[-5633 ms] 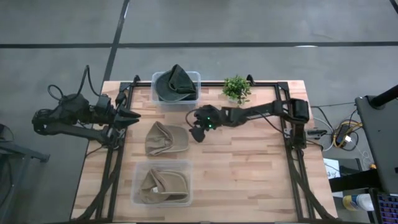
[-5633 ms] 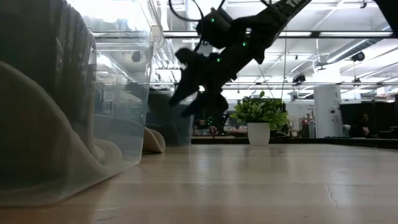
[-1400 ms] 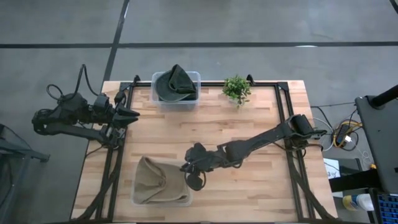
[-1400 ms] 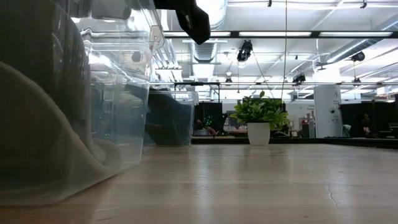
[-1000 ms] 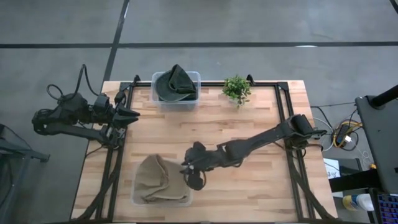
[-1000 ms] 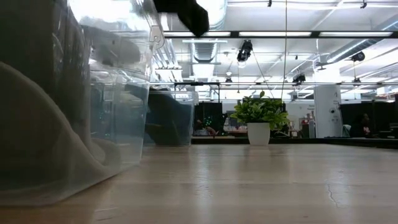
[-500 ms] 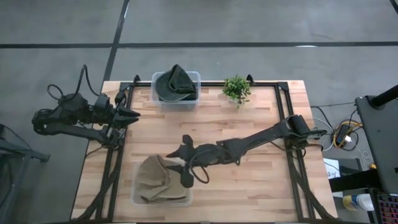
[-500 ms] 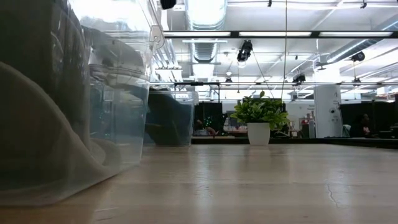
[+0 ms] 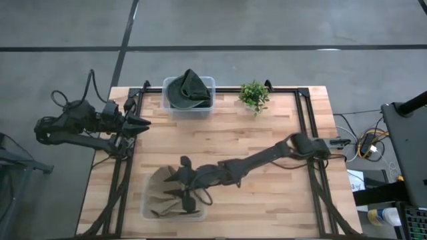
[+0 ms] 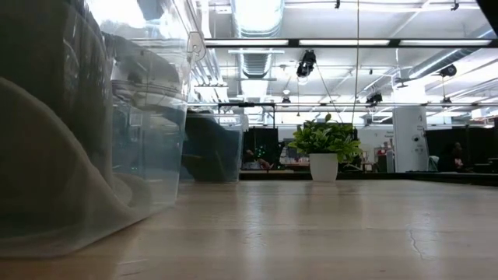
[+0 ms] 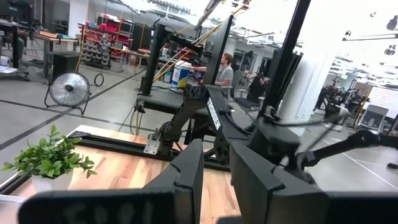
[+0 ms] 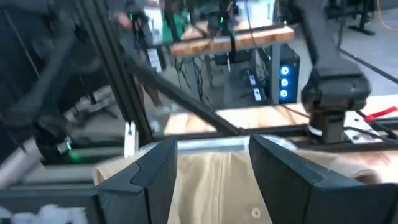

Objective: Pick & Place hat
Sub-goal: Return to Home Position

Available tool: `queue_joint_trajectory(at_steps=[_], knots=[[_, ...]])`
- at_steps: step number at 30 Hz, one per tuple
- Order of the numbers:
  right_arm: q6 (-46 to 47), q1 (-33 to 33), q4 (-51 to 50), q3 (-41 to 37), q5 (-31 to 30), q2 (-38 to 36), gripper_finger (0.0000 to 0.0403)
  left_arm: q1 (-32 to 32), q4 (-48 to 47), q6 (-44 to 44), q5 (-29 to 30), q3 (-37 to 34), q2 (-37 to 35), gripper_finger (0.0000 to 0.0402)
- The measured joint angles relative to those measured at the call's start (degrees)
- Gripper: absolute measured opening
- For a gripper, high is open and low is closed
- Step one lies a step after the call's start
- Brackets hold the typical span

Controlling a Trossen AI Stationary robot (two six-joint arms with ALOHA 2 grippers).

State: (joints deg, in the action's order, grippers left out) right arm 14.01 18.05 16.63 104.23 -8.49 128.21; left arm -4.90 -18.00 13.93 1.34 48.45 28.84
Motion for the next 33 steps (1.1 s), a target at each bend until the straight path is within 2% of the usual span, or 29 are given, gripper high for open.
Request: queue_joint_trajectory(at_steps=[5, 10, 16, 21, 33], knots=[[-2.98, 0.49, -9.29, 10.38, -0.02, 4.83, 0.0194, 0.0, -0.04, 1.2, -0.01, 0.0, -0.07, 0.0073], [-4.18, 0.84, -10.52, 16.07, -0.06, 8.17, 0.0194, 0.0, -0.04, 1.23, 0.0, 0.0, -0.24, 0.0073], [-4.78, 0.95, -10.32, 16.62, -0.47, 9.44, 0.0194, 0.02, -0.04, 1.24, -0.01, 0.0, -0.24, 0.0073], [-5.23, 0.65, -2.33, 16.61, 2.04, 9.46, 0.0194, 0.01, 0.69, 0.77, 0.02, 0.0, -0.21, 0.0073], [-5.58, 0.72, -4.14, 16.49, 2.57, 10.76, 0.0193, 0.01, 0.86, 0.71, 0.49, 0.0, -0.17, 0.0073]])
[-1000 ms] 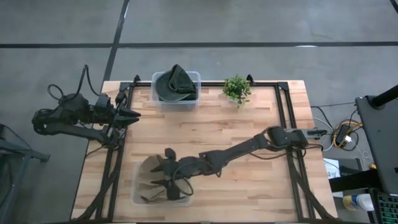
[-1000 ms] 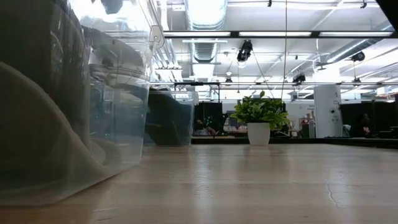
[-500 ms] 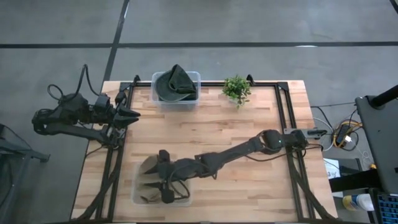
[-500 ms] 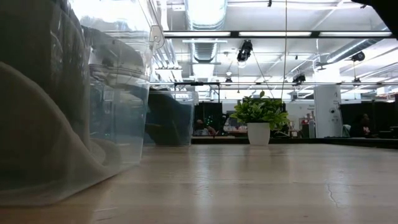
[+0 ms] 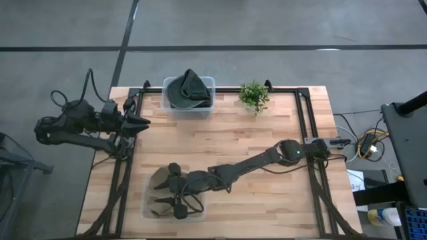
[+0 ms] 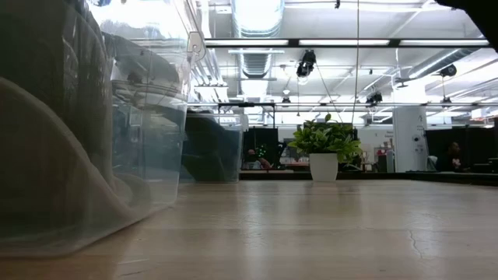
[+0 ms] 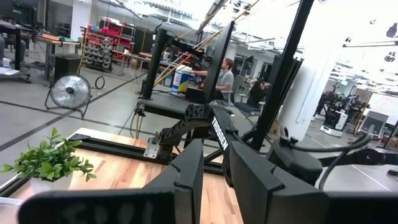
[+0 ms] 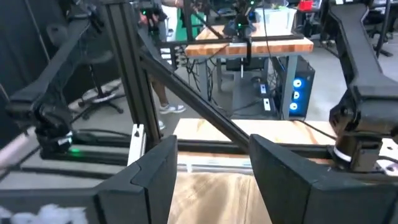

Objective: Pick & Place hat
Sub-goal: Return to Home Position

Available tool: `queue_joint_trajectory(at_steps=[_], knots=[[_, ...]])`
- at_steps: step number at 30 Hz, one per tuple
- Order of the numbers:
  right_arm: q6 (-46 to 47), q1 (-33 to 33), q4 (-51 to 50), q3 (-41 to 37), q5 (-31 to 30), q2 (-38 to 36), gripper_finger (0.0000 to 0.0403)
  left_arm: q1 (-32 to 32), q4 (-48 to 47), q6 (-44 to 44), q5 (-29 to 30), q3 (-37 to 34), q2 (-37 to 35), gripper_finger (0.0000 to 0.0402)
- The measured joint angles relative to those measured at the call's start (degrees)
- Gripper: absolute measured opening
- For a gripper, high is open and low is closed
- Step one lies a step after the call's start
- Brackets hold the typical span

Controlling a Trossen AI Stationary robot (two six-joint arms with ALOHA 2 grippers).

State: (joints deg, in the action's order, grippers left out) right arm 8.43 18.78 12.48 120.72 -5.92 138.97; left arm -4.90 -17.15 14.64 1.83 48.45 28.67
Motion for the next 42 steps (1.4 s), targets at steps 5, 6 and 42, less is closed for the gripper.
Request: queue_joint_trajectory(at_steps=[5, 6, 42], knots=[[-2.91, 0.14, -10.24, 0.02, 0.1, -4.8, 0.0182, 0.0, -0.24, 0.47, -0.01, 0.0, -0.05, 0.0073], [-3.08, 0.14, -13.05, 0.04, 0.09, -5.89, 0.018, 0.01, -0.55, 0.47, 0.0, 0.0, -0.09, 0.0073], [-12.02, 2.0, -9.46, -67.8, -13.63, -72.3, 0.0008, -0.1, -1.33, -2.35, 2.08, -3.23, 1.1, 0.0002]])
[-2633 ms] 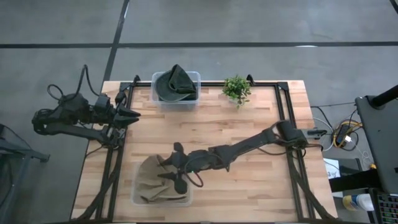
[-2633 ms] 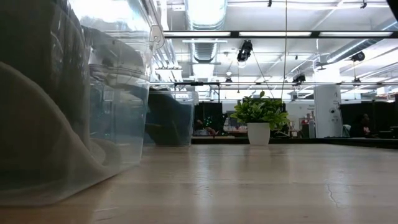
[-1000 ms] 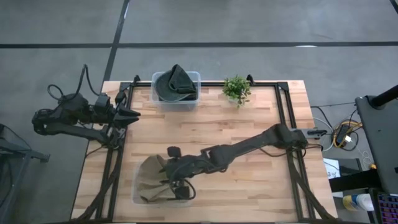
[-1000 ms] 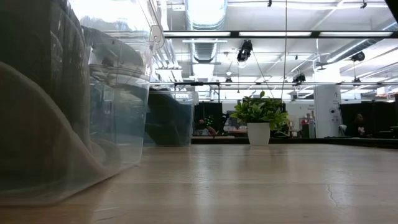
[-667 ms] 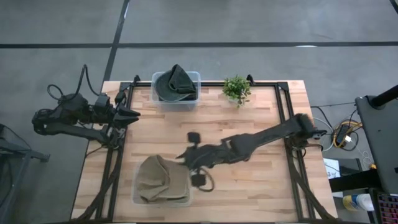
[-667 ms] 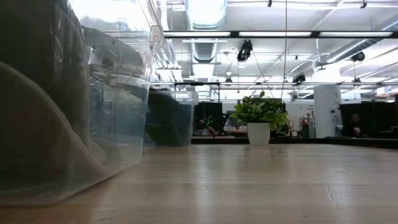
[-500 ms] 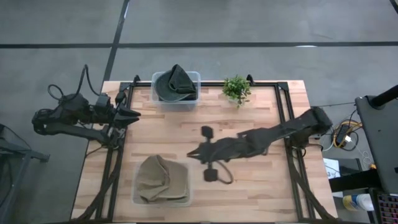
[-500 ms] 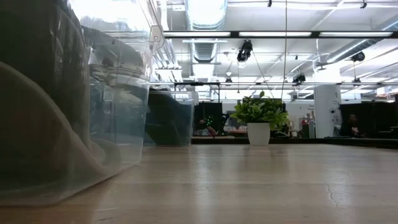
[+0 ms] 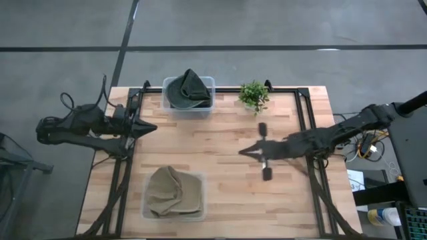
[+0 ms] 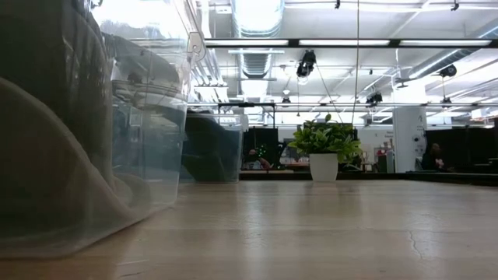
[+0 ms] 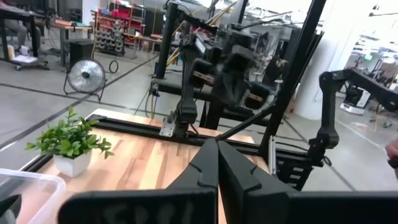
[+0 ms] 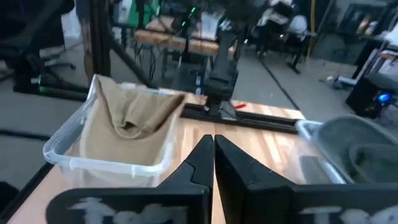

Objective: Pick & Place hat
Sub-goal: Return to Home Position

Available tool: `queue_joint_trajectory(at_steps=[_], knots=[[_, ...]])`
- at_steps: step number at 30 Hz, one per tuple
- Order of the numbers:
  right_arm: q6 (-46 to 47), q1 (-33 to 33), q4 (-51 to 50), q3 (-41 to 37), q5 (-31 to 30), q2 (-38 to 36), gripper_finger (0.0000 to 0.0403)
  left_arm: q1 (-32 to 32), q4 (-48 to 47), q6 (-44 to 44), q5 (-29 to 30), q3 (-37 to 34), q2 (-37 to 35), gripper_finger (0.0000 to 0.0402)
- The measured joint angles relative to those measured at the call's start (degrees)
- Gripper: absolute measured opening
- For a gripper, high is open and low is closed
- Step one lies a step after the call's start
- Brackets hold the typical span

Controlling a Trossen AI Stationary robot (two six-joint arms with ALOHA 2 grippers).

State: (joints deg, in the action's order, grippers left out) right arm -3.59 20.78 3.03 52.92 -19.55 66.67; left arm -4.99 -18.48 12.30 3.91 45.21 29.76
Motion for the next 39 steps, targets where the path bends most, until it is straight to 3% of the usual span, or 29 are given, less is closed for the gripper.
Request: queue_joint_trajectory(at_steps=[9, 18, 26, 34, 39], knots=[[0.89, -0.05, 0.57, -16.05, -0.16, -18.94, 0.0008, -0.04, 0.02, -1.77, 0.01, -2.41, -3.9, 0.0001], [3.23, -0.05, 0.78, -25.45, -1.6, -31.18, 0.0008, -0.04, -0.45, -3.7, -1.67, -11.48, -16.77, 0.0], [5.34, -0.05, 6.27, -35.5, -1.64, -37.81, 0.0008, 0.0, 0.84, -3.03, -1.67, -20.14, -29.49, 0.0], [2.15, -0.05, 21.66, -46.15, -1.6, -39.71, 0.0008, 0.0, 2.79, -4.47, -0.46, -25.75, -27.89, 0.0], [2.92, -0.05, 25.03, -51.28, -1.49, -39.67, 0.0008, 0.0, 6.2, -5.66, -0.51, -29.02, -28.9, 0.0]])
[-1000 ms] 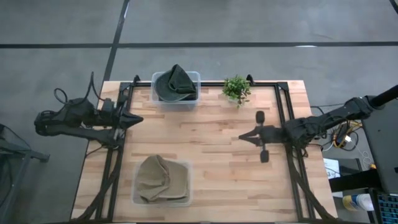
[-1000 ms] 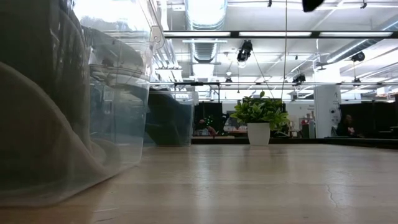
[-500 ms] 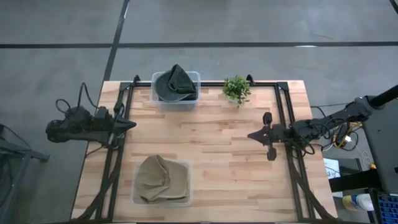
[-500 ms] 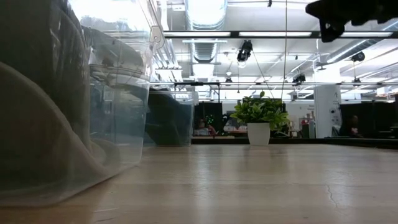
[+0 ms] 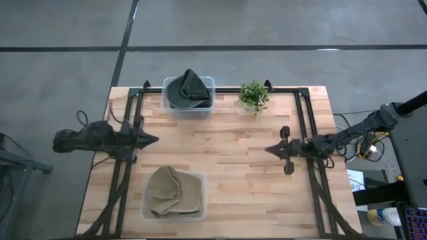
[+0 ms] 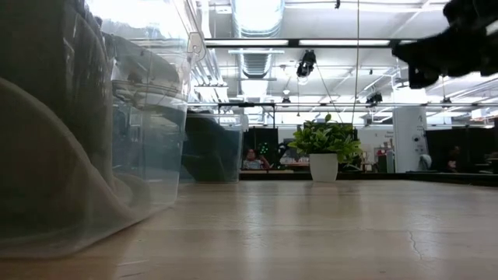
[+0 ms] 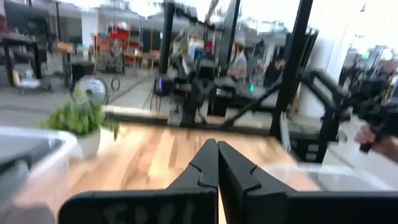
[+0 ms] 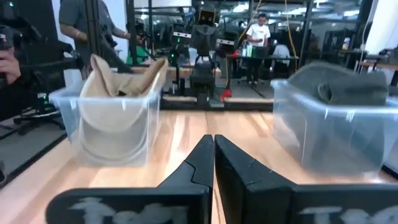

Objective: Pick & Place hat
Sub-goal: Return to Home Position

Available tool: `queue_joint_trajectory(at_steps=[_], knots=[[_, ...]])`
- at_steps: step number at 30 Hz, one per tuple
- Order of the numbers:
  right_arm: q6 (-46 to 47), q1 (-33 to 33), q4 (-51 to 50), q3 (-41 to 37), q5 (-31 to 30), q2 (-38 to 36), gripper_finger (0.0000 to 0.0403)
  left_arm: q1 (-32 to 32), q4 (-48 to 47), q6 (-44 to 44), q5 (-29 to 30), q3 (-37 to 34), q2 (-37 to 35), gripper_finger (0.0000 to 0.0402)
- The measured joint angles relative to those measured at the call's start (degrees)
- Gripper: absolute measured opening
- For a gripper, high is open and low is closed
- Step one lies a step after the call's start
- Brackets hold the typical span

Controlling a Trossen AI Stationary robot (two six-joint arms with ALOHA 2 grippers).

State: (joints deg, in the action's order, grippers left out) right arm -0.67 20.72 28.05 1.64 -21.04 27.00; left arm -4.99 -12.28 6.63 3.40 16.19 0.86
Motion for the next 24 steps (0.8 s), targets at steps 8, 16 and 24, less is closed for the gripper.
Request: queue_joint_trajectory(at_steps=[8, 16, 24], knots=[[4.68, 0.01, -4.9, -1.15, 0.02, 0.77, 0.0009, 0.0, 7.56, -0.09, 2.31, -9.78, -0.55, 0.0], [7.57, 0.01, -5.37, -1.15, 0.0, 3.93, 0.0009, 0.0, 10.8, -0.18, 9.57, -13.57, -0.7, 0.0], [7.56, 0.01, -5.38, -1.15, 0.0, 5.49, 0.0009, 0.0, 10.67, -8.07, 20.13, -13.6, -0.69, 0.0]])
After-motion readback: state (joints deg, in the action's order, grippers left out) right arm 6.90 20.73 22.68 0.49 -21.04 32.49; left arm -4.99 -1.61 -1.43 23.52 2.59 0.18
